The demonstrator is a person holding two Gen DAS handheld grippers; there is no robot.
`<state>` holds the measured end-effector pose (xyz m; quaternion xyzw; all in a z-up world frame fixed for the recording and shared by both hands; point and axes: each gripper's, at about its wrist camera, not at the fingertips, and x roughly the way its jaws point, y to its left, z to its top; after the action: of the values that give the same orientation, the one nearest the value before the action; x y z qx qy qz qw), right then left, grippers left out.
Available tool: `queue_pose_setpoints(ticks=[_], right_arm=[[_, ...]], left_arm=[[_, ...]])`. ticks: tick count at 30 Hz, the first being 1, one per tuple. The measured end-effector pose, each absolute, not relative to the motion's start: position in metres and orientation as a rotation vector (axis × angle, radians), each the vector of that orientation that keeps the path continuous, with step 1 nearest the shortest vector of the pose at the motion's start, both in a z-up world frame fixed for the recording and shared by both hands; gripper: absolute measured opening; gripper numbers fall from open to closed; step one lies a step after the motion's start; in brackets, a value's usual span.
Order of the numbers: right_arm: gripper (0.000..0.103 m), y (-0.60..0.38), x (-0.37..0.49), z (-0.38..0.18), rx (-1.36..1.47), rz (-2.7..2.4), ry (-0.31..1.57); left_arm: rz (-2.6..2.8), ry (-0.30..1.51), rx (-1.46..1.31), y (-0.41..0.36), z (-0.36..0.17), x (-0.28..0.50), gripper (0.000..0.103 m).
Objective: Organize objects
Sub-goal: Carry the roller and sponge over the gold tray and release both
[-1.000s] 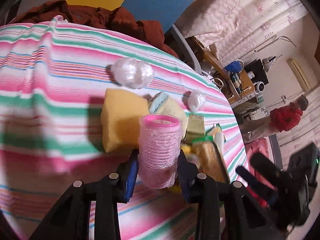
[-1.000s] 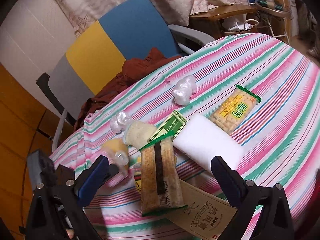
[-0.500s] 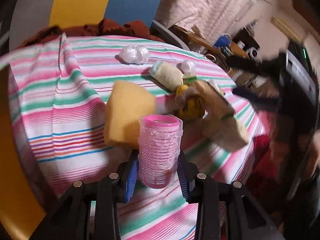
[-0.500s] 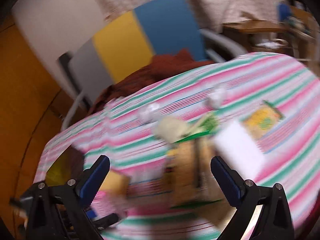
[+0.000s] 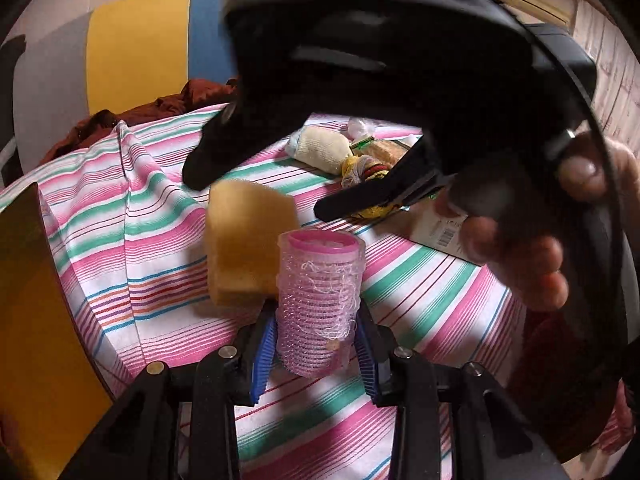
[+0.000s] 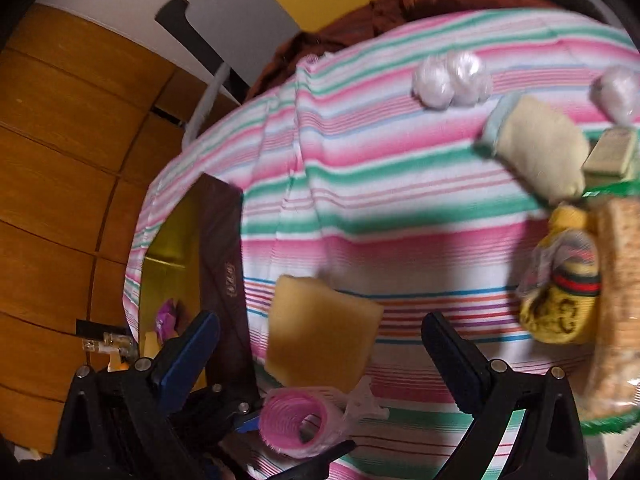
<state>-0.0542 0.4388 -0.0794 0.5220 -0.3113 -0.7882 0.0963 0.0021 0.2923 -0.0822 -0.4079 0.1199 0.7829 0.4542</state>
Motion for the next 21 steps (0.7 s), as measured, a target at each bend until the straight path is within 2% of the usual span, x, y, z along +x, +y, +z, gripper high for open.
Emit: queue_pose_setpoints(ticks=[2,4,6,10,15,21], right_arm=[[0.102,0.436,-0.057,-0.086,1.571,-2.316,-0.916],[0.091,0.434,-0.058,-0.088,1.576,-2.305,-0.908],[0.055,0.429,-0.06,-0.091,1.596,-2.307,-0.855],[0.052,0.427,-0.062,-0.087,1.582,-2.381,-0.777],[0.052,0.461,-0.052,-0.076,1.497,-2.501,-0.9],[0.053,0.47,-0.047,-0.06,1.4,-2.578,-0.907]], left_arm=[[1.933,0.299,-1.005,0.293,-0.083,0.001,0.036],[1.934,0.306,-1.004,0.295,-0.084,0.001,0.036],[1.936,0.315,-1.002,0.296,-0.085,0.001,0.036],[1.925,0.303,-1.008,0.294,-0.084,-0.001,0.036],[1.916,0.255,-1.02,0.285,-0.075,-0.004,0.036],[1.94,0.21,-0.964,0.261,-0.044,-0.001,0.036]])
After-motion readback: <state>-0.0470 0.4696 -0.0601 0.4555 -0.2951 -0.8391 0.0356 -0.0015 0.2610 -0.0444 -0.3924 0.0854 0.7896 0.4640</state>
